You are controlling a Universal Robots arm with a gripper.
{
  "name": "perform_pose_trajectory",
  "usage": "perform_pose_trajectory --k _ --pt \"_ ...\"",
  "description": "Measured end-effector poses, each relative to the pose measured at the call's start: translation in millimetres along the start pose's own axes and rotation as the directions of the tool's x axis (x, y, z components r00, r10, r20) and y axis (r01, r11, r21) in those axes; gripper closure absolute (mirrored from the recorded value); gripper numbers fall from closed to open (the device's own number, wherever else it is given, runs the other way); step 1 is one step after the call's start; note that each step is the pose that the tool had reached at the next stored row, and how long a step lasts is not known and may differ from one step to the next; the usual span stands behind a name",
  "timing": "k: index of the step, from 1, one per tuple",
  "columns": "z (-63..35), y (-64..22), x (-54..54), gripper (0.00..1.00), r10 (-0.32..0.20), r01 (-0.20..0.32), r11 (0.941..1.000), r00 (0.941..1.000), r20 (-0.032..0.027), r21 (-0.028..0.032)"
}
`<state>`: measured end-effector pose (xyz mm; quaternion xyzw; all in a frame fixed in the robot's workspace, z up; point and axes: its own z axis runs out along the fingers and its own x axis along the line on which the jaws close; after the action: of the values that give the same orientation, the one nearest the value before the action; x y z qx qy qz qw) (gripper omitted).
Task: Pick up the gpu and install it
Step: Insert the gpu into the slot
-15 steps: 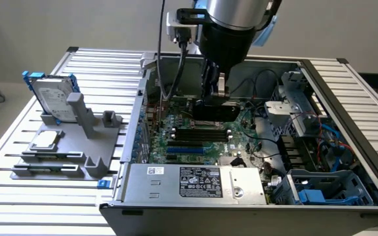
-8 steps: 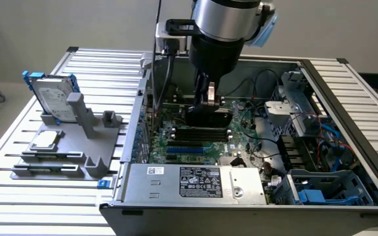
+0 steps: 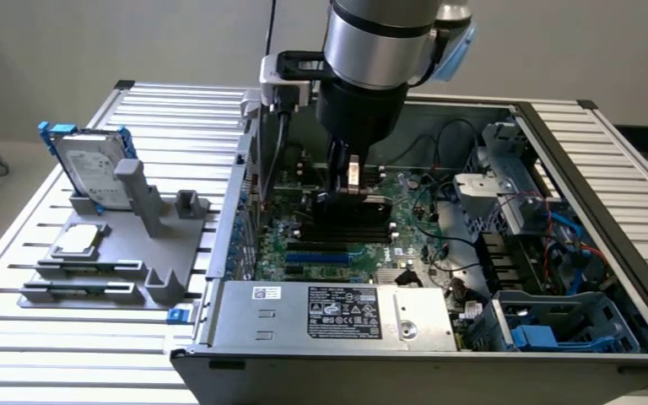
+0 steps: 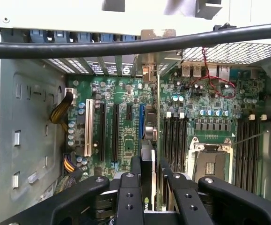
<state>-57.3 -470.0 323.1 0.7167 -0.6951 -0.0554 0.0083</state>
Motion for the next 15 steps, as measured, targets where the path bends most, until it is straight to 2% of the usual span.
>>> perform_pose_trajectory --k 4,10,15 --pt "5.9 -1.0 1.3 0.74 0.000 0.000 1.0000 1.0000 0.0029 0.0002" --pt "6.2 -1.0 1.4 0.74 0.001 -0.001 1.0000 1.0000 0.0030 0.0000" --pt "13.4 -1.4 1.9 0.74 0.000 0.000 1.0000 0.9999 0.0150 0.0004"
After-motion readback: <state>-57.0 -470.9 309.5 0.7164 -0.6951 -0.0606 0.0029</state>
